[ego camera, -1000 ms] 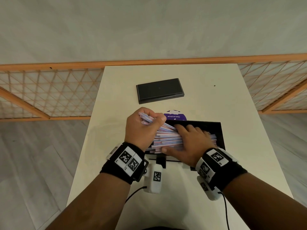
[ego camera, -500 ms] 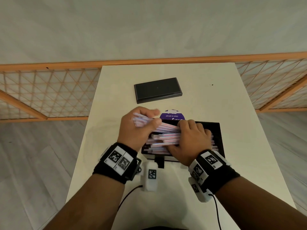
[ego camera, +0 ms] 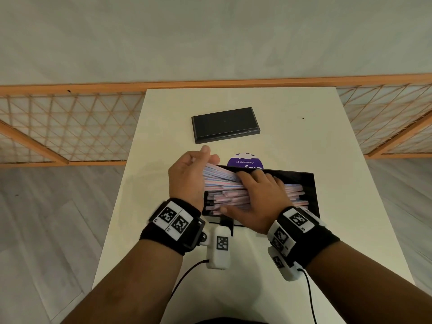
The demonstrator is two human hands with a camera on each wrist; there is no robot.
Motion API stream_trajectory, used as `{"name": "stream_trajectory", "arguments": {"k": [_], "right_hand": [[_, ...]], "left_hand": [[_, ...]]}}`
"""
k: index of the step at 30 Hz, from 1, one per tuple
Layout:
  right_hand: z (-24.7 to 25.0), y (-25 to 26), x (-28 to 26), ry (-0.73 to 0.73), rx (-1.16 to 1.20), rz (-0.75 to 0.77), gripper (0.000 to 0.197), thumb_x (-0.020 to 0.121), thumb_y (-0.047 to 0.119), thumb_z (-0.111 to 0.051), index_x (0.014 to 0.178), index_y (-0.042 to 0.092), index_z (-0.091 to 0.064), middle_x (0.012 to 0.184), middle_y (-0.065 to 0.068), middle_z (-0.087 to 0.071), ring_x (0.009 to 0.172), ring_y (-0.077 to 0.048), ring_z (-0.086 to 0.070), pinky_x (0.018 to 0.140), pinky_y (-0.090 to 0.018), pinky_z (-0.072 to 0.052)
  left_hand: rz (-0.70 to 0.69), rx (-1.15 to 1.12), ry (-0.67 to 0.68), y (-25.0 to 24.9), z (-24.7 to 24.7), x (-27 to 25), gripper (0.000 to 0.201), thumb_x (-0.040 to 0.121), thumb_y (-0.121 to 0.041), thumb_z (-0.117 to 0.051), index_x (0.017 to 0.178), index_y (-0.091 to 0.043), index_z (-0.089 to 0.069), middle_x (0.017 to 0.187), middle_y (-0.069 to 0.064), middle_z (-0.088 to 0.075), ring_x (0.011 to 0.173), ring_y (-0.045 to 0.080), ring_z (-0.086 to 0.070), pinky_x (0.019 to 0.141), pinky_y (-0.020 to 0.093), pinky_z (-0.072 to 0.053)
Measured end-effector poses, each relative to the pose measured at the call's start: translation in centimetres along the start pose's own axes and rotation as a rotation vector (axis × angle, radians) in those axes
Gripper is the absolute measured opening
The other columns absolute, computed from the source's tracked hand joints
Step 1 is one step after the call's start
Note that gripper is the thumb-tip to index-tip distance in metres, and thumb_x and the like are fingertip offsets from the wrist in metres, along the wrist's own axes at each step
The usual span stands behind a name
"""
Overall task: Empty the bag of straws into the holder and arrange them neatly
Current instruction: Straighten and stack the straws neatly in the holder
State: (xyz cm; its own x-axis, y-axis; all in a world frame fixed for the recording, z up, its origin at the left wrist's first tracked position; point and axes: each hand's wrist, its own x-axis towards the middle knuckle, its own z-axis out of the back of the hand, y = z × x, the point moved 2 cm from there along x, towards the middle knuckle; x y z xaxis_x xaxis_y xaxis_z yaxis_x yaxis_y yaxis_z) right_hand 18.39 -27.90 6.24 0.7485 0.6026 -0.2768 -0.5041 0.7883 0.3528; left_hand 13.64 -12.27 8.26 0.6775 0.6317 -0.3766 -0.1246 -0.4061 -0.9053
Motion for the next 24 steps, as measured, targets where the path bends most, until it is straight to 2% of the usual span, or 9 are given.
{"name": "stream_trajectory", "arguments": {"k": [5,7,10,12,14,16,18,20,24], "right_hand": [[-0.5,0.5,0.2,-0.038,0.058,-0.005,0.090,0.064,0.084,-0.049,0.138,0.036,-0.033,0.126,0.005,-0.046,0.115,-0.022,-0.047,0.102,-0.046,-0.037],[-0.4,0.5,0.1,-0.059,-0.024,0.007,0.081,0.063,0.082,-0.045,0.129,0.035,-0.044,0.119,0.005,-0.050,0.109,-0.023,-0.047,0.095,-0.045,-0.036],[-0.3,0.7,-0.1,-0.180,-0.033,0.026,0.055,0.067,0.063,-0.060,0.107,0.024,-0.056,0.105,0.003,-0.059,0.098,-0.027,-0.053,0.087,-0.045,-0.035],[-0.1,0.9,-0.1,-0.190,-0.033,-0.013,0.054,0.071,0.058,-0.062,0.110,0.023,-0.055,0.108,0.002,-0.060,0.101,-0.028,-0.053,0.090,-0.045,-0.034],[-0.2,1.0,0.0,-0.119,-0.056,-0.073,0.069,0.071,0.072,-0.055,0.123,0.027,-0.047,0.120,0.005,-0.055,0.111,-0.025,-0.048,0.098,-0.046,-0.033],[0.2,0.8,-0.1,-0.098,-0.029,-0.090,0.084,0.067,0.083,-0.049,0.130,0.028,-0.041,0.127,0.006,-0.050,0.118,-0.022,-0.044,0.105,-0.045,-0.033],[0.7,0.4,-0.5,-0.117,0.040,-0.066,0.085,0.067,0.083,-0.053,0.131,0.029,-0.039,0.127,0.007,-0.047,0.118,-0.019,-0.042,0.107,-0.042,-0.034],[1.1,-0.4,-1.2,-0.122,0.030,-0.049,0.081,0.069,0.082,-0.052,0.130,0.031,-0.040,0.126,0.008,-0.047,0.116,-0.017,-0.042,0.106,-0.041,-0.034],[1.3,-2.0,-2.1,0.041,-0.111,-0.076,0.085,0.068,0.090,-0.026,0.132,0.036,-0.043,0.126,0.010,-0.049,0.116,-0.019,-0.045,0.106,-0.046,-0.034]], "left_hand": [[-0.004,-0.005,0.013,-0.1,-0.7,-2.2,0.048,0.101,-0.029,-0.057,0.058,-0.009,-0.052,0.069,0.017,-0.071,0.079,0.036,-0.075,0.081,0.054,-0.061],[0.011,-0.038,0.022,0.1,-0.9,-2.8,0.051,0.101,-0.031,-0.056,0.055,-0.009,-0.051,0.059,0.014,-0.063,0.070,0.032,-0.074,0.076,0.049,-0.062],[0.050,-0.143,0.043,0.2,-1.3,-2.7,0.049,0.101,-0.028,-0.055,0.057,-0.009,-0.047,0.051,0.007,-0.054,0.062,0.028,-0.070,0.067,0.038,-0.060],[-0.053,-0.050,0.054,0.1,-1.4,-2.2,0.041,0.100,-0.029,-0.058,0.065,-0.007,-0.056,0.065,0.009,-0.067,0.075,0.026,-0.074,0.069,0.035,-0.059],[-0.277,0.296,0.014,0.3,-0.7,-1.2,0.027,0.098,-0.036,-0.063,0.085,-0.013,-0.068,0.089,0.001,-0.075,0.088,0.014,-0.072,0.079,0.031,-0.056],[-0.356,0.435,-0.011,0.6,0.1,-0.1,0.030,0.093,-0.049,-0.062,0.104,-0.022,-0.068,0.108,-0.008,-0.071,0.102,0.003,-0.065,0.091,0.025,-0.050],[-0.266,0.328,-0.029,0.9,0.6,0.7,0.040,0.090,-0.059,-0.051,0.109,-0.028,-0.067,0.115,-0.007,-0.069,0.109,0.004,-0.063,0.097,0.026,-0.048],[-0.121,0.143,-0.031,1.3,0.9,0.9,0.046,0.101,-0.056,-0.040,0.119,-0.023,-0.066,0.124,0.001,-0.067,0.116,0.012,-0.062,0.097,0.026,-0.048],[-0.074,0.290,0.024,2.4,0.9,0.5,0.051,0.107,-0.050,-0.024,0.128,-0.022,-0.061,0.124,-0.004,-0.065,0.113,0.009,-0.061,0.095,0.022,-0.045]]}}
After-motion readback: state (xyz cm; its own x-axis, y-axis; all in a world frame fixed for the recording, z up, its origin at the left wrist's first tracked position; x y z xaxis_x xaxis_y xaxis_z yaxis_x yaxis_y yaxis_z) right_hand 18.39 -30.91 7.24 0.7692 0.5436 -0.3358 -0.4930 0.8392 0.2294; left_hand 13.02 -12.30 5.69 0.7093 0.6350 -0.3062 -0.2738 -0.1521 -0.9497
